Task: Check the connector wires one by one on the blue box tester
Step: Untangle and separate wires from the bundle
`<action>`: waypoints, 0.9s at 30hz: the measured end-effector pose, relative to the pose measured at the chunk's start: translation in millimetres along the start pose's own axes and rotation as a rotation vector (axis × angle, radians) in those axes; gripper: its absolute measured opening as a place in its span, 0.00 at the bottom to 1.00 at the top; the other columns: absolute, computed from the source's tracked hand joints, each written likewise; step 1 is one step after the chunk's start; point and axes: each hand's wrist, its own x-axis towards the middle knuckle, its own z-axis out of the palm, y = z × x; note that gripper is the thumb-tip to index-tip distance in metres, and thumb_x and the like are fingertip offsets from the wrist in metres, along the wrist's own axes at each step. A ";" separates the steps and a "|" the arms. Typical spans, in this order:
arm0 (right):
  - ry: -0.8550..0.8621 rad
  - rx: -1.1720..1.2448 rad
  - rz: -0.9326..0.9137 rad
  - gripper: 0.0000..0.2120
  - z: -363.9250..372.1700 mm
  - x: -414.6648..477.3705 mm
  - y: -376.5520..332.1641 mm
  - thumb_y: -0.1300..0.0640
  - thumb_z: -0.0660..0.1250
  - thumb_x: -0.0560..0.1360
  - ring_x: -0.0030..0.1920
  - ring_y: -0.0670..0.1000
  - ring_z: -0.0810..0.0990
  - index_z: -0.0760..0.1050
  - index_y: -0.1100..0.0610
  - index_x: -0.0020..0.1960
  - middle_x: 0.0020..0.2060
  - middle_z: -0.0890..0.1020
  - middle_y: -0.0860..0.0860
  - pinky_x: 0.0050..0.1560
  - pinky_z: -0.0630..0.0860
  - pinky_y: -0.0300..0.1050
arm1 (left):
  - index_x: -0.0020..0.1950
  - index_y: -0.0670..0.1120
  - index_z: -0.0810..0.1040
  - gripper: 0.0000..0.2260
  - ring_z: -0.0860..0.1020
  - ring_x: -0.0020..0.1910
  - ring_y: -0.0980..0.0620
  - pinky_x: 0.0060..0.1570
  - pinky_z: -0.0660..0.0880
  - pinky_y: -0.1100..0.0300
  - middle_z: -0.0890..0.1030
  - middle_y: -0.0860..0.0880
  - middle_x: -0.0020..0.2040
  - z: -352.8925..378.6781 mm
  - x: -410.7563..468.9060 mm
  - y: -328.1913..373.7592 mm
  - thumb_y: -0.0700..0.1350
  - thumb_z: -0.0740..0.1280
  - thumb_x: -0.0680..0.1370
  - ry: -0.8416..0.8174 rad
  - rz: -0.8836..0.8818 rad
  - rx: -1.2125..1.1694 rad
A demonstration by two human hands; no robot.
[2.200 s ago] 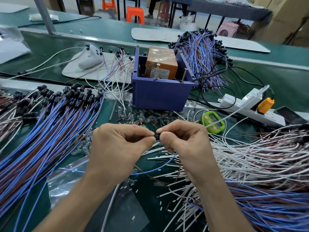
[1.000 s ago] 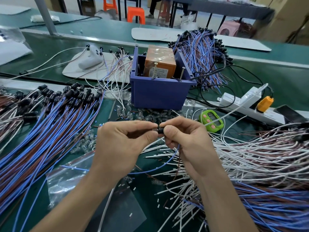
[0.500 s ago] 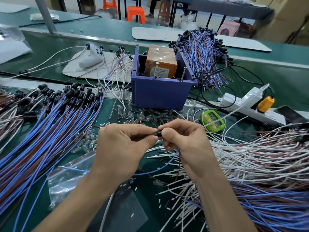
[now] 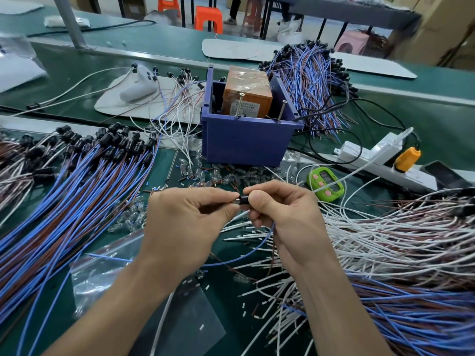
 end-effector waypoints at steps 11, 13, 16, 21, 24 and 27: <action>-0.070 0.026 0.033 0.05 -2.1 -0.5 3.6 0.68 0.72 0.72 0.30 0.50 0.78 0.85 0.60 0.41 0.32 0.82 0.57 0.31 0.76 0.38 | 0.43 0.61 0.86 0.17 0.82 0.35 0.67 0.39 0.76 0.74 0.85 0.65 0.38 2.0 -2.6 -4.4 0.37 0.82 0.67 0.022 -0.049 -0.032; -0.070 0.026 0.016 0.08 -1.0 -1.3 4.0 0.69 0.71 0.73 0.30 0.49 0.78 0.85 0.59 0.41 0.32 0.82 0.57 0.31 0.76 0.38 | 0.43 0.59 0.87 0.16 0.83 0.35 0.65 0.39 0.77 0.73 0.86 0.63 0.37 1.3 -0.7 -4.7 0.37 0.81 0.67 0.000 -0.068 -0.062; -0.028 0.020 -0.035 0.07 0.9 -0.1 2.2 0.68 0.72 0.72 0.29 0.48 0.77 0.85 0.58 0.39 0.31 0.82 0.56 0.31 0.75 0.38 | 0.41 0.57 0.89 0.13 0.86 0.36 0.58 0.40 0.81 0.67 0.87 0.56 0.37 -2.7 8.3 -2.5 0.39 0.81 0.67 -0.071 -0.170 -0.192; -0.052 0.027 -0.043 0.04 -2.6 0.1 -2.3 0.66 0.72 0.68 0.28 0.48 0.75 0.86 0.59 0.39 0.28 0.80 0.55 0.29 0.73 0.38 | 0.42 0.50 0.90 0.10 0.86 0.34 0.49 0.36 0.82 0.63 0.87 0.41 0.37 -8.6 18.1 -4.8 0.47 0.77 0.62 -0.301 -0.383 -0.502; -0.091 0.034 -0.042 0.04 -3.6 -2.4 -2.3 0.66 0.72 0.69 0.28 0.48 0.75 0.86 0.60 0.39 0.28 0.80 0.54 0.29 0.72 0.37 | 0.40 0.49 0.90 0.12 0.85 0.32 0.51 0.34 0.81 0.64 0.87 0.41 0.36 -8.5 17.5 -6.4 0.47 0.80 0.58 -0.360 -0.436 -0.581; -0.107 0.072 -0.037 0.05 -3.2 -3.4 -2.7 0.67 0.72 0.69 0.28 0.48 0.74 0.86 0.61 0.39 0.28 0.79 0.55 0.30 0.72 0.37 | 0.39 0.49 0.90 0.14 0.85 0.31 0.51 0.33 0.80 0.64 0.86 0.42 0.35 -6.9 15.2 -11.3 0.38 0.84 0.57 -0.355 -0.411 -0.562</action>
